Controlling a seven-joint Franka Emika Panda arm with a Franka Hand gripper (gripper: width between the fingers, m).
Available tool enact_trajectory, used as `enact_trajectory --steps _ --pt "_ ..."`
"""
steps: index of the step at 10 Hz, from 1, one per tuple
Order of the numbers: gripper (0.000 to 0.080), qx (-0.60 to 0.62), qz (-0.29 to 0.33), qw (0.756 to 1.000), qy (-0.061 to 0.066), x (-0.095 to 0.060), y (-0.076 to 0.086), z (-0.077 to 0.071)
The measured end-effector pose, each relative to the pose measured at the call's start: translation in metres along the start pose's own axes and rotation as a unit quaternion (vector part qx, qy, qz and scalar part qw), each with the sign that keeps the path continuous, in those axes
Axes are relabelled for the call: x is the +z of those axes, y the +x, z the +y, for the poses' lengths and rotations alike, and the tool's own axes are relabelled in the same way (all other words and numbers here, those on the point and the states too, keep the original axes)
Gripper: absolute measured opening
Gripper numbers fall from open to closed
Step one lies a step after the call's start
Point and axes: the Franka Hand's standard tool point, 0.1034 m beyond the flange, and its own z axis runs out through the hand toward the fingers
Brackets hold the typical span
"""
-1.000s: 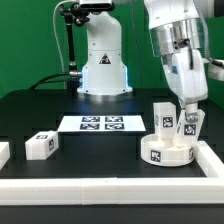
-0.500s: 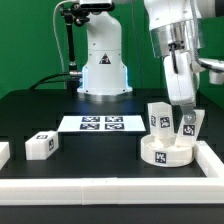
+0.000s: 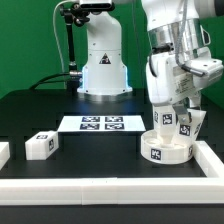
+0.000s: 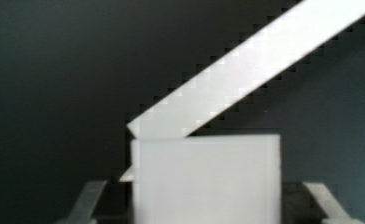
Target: Assemble stool
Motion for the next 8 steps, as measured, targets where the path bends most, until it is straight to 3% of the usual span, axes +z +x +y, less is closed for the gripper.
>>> enact_trajectory --steps 4,5,6,7,8 --pt "0.0340 0.035 -0.007 0.999 0.001 0.0001 0.0005 0.0005" --pt "0.0530 0.035 -0.007 0.999 0.001 0.0002 0.0006 0.0006" --pt "0.0530 0.033 -0.007 0.999 0.001 0.0003 0.0006 0.0006" --pt "0.0621 0.032 -0.007 0.999 0.001 0.0003 0.0007 0.0006" --pt "0.0644 0.028 -0.007 1.000 0.001 0.0002 0.0006 0.0005"
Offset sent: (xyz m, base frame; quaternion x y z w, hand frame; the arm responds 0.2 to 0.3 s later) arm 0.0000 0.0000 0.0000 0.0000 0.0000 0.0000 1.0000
